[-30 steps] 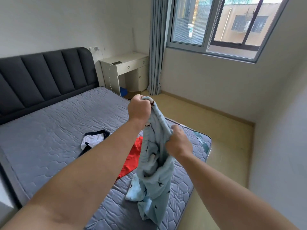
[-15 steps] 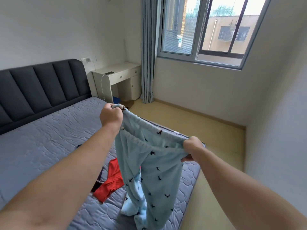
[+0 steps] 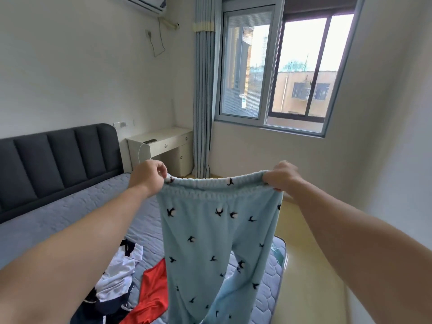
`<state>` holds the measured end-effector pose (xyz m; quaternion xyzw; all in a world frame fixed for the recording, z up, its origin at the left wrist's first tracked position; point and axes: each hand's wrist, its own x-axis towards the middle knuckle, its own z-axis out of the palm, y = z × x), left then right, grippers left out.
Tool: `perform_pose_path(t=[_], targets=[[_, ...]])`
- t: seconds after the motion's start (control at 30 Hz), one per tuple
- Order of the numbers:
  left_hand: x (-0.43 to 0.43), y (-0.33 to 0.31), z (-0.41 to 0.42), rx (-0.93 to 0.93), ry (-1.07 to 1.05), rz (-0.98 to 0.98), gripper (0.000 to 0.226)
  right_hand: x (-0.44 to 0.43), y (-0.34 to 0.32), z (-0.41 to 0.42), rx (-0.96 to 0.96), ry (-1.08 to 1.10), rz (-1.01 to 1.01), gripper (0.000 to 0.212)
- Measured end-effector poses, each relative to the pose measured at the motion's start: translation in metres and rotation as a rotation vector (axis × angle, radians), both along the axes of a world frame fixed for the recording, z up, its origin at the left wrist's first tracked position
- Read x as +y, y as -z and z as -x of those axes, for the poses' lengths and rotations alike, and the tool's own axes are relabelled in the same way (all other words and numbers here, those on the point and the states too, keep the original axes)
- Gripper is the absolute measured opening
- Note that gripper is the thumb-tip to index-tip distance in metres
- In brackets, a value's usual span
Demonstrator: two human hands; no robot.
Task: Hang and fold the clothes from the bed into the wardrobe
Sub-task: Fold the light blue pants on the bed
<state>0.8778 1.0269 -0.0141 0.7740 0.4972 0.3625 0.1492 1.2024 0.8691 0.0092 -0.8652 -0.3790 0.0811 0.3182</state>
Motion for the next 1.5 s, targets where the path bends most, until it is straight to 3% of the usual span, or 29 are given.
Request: perform_pose_path(t=[0.1,0.17,0.23,0.33,0.5,0.57,0.63,0.73,0.9,1.27,1.5], targets=[[-0.002,-0.017,-0.003,0.075,0.189,-0.07,0.044,-0.003,-0.021,-0.005,-0.242,0.038,0.064,0.014],[-0.002,-0.024,-0.005,0.169,0.283,-0.129,0.05,-0.004,-0.035,-0.009,-0.277,0.141,0.005,0.012],[0.001,-0.033,-0.008,0.266,0.32,-0.198,0.054,-0.005,-0.048,-0.017,-0.208,0.211,-0.097,0.016],[0.006,-0.049,-0.018,0.454,0.272,-0.227,0.056,-0.005,-0.059,-0.027,-0.018,0.138,-0.279,0.011],[0.001,-0.058,-0.037,0.648,0.105,0.073,0.1,-0.004,-0.062,-0.021,0.175,-0.168,-0.324,0.033],[0.003,-0.061,-0.038,0.66,0.108,0.051,0.087,-0.009,-0.063,-0.018,0.227,-0.306,-0.285,0.048],[0.008,-0.068,-0.032,0.62,0.098,-0.047,0.059,-0.017,-0.065,-0.018,0.312,-0.398,-0.285,0.058],[0.015,-0.078,-0.017,0.521,0.022,-0.114,0.032,-0.026,-0.068,-0.02,0.445,-0.466,-0.265,0.056],[0.021,-0.09,-0.007,0.488,0.005,-0.139,0.035,-0.018,-0.069,-0.012,0.025,-0.327,0.058,0.062],[0.028,-0.092,-0.007,0.331,0.055,-0.164,0.047,-0.009,-0.07,-0.009,-0.109,-0.156,0.086,0.045],[0.024,-0.095,-0.013,0.44,0.079,-0.154,0.042,-0.013,-0.075,-0.008,-0.212,0.025,-0.037,0.014]])
